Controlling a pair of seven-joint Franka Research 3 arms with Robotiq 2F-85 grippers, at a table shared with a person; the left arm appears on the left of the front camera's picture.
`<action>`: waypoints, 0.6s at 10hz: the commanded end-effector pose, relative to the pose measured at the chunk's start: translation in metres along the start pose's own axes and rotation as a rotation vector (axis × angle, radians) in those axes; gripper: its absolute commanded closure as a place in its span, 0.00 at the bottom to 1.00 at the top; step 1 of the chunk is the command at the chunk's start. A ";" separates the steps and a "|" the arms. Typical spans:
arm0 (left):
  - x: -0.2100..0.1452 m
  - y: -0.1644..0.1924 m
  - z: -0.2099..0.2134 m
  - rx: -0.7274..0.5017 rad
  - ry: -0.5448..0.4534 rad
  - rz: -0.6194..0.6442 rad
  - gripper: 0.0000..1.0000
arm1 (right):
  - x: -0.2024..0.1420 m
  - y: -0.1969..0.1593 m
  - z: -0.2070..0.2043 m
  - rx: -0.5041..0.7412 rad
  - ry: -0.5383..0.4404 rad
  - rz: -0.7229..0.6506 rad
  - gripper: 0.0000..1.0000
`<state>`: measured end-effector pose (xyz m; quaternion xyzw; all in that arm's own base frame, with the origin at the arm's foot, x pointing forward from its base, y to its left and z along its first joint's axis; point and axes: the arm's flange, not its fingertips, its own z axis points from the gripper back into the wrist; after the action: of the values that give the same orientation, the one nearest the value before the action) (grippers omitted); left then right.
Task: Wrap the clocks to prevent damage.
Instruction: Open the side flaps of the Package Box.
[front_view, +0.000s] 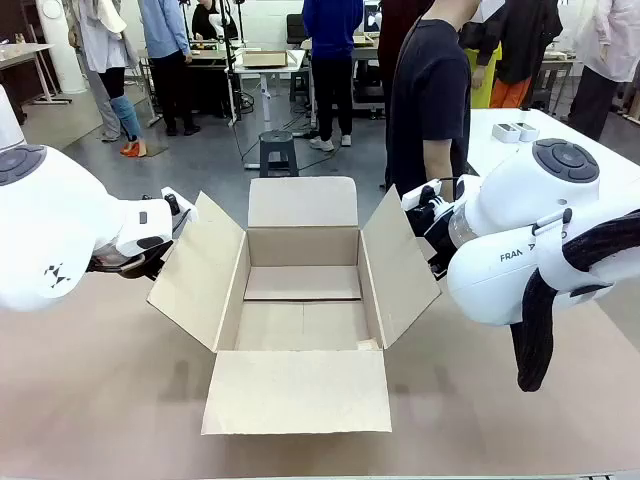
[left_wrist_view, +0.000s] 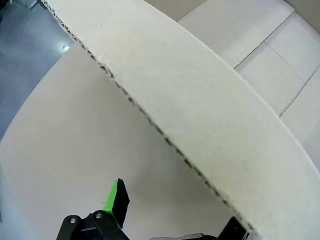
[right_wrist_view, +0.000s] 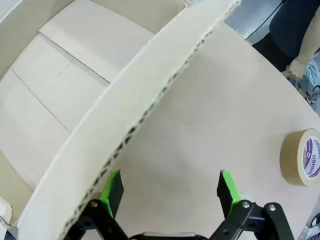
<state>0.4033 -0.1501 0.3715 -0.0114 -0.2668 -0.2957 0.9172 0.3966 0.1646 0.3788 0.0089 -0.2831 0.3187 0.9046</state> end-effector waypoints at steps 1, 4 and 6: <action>0.000 0.000 0.000 0.000 0.000 0.000 0.00 | 0.000 0.000 0.000 0.000 -0.001 0.001 0.00; 0.000 0.000 0.000 0.000 0.000 0.000 0.00 | 0.000 0.000 0.000 0.000 -0.001 0.001 0.00; 0.000 0.000 0.000 0.000 0.000 0.000 0.00 | 0.000 0.000 0.000 0.000 -0.001 0.001 0.00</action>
<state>0.4033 -0.1501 0.3715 -0.0114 -0.2668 -0.2958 0.9172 0.3966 0.1648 0.3788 0.0085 -0.2831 0.3191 0.9044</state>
